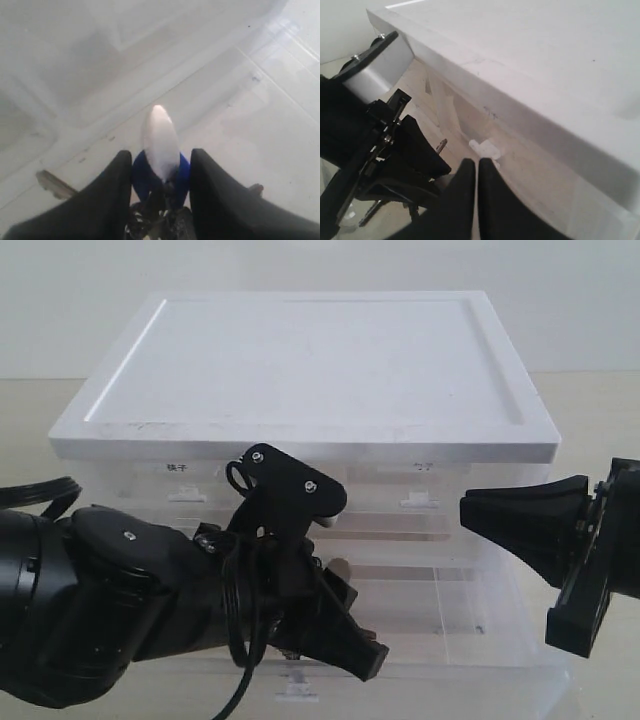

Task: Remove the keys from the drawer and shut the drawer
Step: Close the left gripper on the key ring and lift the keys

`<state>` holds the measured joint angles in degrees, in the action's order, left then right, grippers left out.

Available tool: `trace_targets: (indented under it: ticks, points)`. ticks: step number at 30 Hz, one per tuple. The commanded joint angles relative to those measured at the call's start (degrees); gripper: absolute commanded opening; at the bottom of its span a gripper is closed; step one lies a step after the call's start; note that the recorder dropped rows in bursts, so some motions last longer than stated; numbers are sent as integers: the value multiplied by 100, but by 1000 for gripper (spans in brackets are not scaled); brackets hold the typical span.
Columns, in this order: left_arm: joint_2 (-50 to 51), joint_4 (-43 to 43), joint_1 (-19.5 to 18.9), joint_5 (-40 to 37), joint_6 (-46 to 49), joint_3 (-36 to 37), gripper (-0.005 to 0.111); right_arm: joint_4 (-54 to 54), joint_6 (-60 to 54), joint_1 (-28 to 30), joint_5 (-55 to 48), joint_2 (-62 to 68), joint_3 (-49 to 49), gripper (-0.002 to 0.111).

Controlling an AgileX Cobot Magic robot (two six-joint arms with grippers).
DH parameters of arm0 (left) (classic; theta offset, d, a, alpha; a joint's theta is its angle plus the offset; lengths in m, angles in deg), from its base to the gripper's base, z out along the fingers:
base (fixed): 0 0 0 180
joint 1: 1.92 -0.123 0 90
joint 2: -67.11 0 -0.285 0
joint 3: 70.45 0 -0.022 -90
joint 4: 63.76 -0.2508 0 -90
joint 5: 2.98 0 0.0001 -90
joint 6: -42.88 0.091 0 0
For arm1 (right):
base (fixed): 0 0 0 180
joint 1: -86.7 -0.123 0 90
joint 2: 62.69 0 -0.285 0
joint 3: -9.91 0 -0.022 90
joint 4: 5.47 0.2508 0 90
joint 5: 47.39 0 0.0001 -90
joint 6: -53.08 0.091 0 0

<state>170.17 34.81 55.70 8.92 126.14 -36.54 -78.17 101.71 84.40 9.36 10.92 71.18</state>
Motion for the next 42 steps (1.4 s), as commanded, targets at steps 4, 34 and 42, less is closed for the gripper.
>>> trace_targets:
  ticks: [4, 34, 42]
  points:
    - [-149, 138, -6, 32, 258, 80, 5, -6, 11, -21, 1, 3, -4, 0]
    - [-176, 138, -48, -278, 328, 561, 64, -6, 33, -21, 1, 3, -4, 0]
    - [44, 138, -108, -85, 512, 285, 35, -6, 33, -21, 1, 3, -4, 0]
